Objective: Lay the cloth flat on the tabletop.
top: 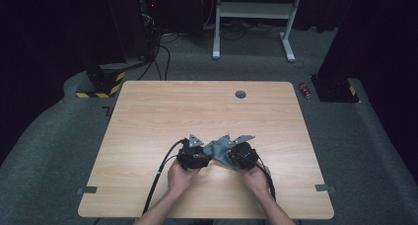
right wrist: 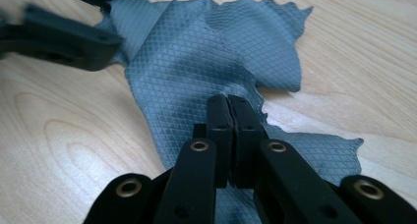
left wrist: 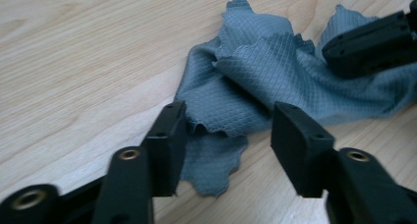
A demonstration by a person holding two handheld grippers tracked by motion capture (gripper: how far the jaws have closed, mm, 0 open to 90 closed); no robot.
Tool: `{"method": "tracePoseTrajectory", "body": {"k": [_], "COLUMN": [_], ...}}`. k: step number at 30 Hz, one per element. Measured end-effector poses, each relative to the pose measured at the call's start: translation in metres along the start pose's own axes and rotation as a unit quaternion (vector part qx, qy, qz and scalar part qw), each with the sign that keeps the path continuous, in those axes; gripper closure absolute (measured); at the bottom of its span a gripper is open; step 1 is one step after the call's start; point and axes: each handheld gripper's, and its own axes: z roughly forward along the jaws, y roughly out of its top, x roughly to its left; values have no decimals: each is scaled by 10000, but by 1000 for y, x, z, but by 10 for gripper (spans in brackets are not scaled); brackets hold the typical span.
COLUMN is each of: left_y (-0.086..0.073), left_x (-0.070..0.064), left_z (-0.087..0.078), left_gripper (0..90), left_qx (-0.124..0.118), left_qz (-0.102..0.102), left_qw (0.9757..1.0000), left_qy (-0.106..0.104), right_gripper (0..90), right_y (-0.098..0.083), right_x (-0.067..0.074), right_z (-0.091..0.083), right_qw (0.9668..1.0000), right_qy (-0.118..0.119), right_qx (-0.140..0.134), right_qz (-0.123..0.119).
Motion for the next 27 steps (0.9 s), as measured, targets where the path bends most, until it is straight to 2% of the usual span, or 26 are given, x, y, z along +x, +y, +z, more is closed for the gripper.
{"method": "tracePoseTrajectory", "body": {"k": [3,4,6,7,12,15,18,19,24,27], "left_y": [0,-2,-1,-1,-2,-3,-3,-4,-5,-6], "left_x": [0,0,2,3,5,11,15,20,22,22], "left_z": [8,9,8,8,1,-11,-17,-24,-37,-45], "left_gripper": [682,742,862,885,897,899,899,900,900,900], "left_qx": [228,275,353,379,449,351,316,237,111,61], "left_qz": [-5,75,102,140,150,173,151,89,131,183], "left_qw": [9997,9996,9993,9991,9988,9991,9993,9995,9996,9995], "left_qy": [-35,-26,-89,-81,-139,-158,-166,-192,-242,-248], "right_gripper": [882,882,882,882,882,882,883,883,884,884], "right_y": [0,0,0,0,4,7,9,11,14,14], "right_x": [3,3,3,2,-1,-4,-7,-10,-14,-17], "right_z": [-1,-1,-3,-5,-18,-27,-33,-37,-40,-39], "right_qw": [10000,10000,10000,9999,9995,9990,9984,9980,9972,9955], "right_qy": [38,41,53,63,63,50,29,51,121,313], "right_qx": [-1,-6,-33,-61,-300,-453,-567,-637,-717,-803], "right_qz": [-51,-74,-64,-85,-47,-31,-24,38,146,382]}}
